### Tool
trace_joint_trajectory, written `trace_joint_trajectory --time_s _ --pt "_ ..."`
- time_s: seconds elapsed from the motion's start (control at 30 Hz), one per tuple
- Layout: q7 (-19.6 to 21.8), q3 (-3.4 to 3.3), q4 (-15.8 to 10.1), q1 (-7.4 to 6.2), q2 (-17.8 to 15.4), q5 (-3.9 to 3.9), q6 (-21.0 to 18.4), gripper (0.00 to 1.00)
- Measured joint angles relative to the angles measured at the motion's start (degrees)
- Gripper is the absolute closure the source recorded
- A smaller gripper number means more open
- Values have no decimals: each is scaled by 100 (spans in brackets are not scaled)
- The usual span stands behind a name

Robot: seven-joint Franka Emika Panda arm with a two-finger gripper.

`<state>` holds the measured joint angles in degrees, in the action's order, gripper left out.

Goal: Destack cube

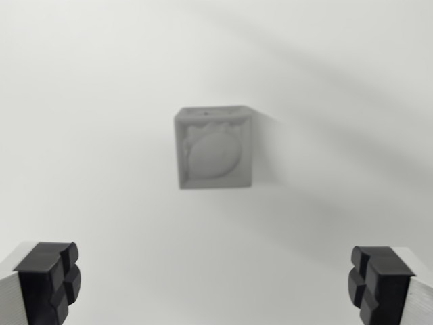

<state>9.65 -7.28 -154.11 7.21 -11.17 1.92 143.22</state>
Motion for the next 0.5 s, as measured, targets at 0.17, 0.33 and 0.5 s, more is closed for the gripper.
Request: trace_joint_trajectory --time_s 0.17,0.33,0.5 --pt "24 4 95 1 -262 30 -364 0" --pt "42 9 210 1 -536 55 -744 0" --pt "54 16 325 1 -724 64 -1051 0"
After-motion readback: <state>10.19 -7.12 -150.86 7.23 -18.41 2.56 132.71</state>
